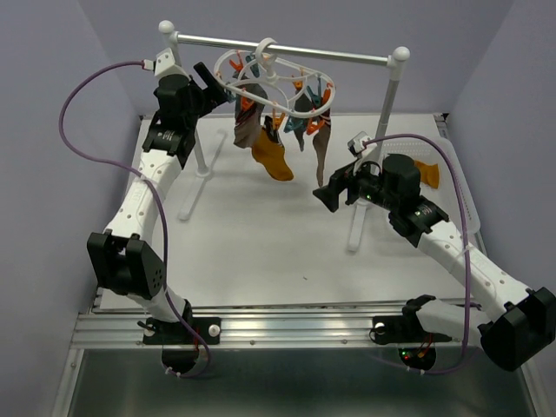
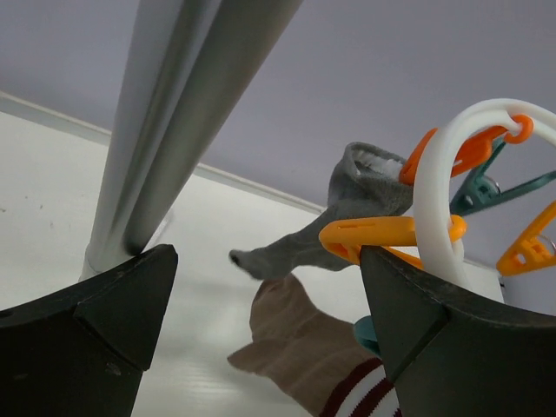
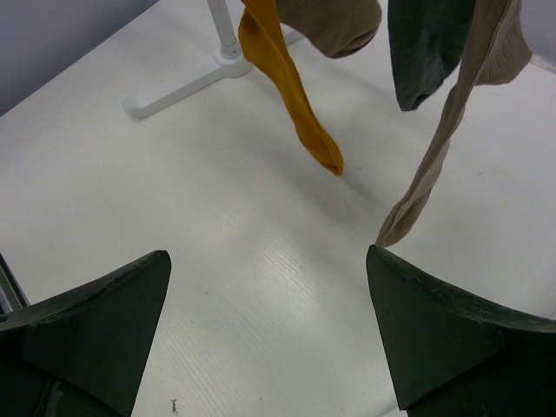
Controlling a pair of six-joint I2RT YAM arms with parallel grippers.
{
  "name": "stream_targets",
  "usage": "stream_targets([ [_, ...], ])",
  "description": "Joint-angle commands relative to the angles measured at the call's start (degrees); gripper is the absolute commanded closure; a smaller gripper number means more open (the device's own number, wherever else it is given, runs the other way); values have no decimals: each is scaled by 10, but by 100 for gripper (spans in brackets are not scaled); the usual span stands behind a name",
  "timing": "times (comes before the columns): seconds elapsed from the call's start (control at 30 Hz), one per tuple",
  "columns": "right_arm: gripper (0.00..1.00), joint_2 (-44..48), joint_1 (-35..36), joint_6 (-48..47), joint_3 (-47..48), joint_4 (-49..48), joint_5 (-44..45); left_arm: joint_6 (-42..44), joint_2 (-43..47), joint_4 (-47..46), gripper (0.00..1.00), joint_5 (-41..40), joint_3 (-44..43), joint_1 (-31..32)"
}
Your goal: Clip the socks to the hanger
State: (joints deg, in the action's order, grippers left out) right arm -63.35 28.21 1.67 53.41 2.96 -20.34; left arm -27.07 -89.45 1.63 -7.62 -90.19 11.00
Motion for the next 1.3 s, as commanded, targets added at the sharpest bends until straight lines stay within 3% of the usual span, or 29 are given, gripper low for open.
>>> stream_targets([
  [0.0,0,17,3,-5,13,-23,-22,3,2,10,1,-27,-49,-8],
  [0.43,0,17,3,13,20,-52,-31,65,76,39,1,-85,-32,-10],
  [0.87,0,17,3,21,47,-70,-40,116,75,85,1,-102,-83,-12],
  [1.03,0,17,3,46,59,-71,9,135,48,124,1,-96,-125,-12],
  [1.27,0,53,3,75,35,-71,83,127,46,127,1,-82,-115,-12],
])
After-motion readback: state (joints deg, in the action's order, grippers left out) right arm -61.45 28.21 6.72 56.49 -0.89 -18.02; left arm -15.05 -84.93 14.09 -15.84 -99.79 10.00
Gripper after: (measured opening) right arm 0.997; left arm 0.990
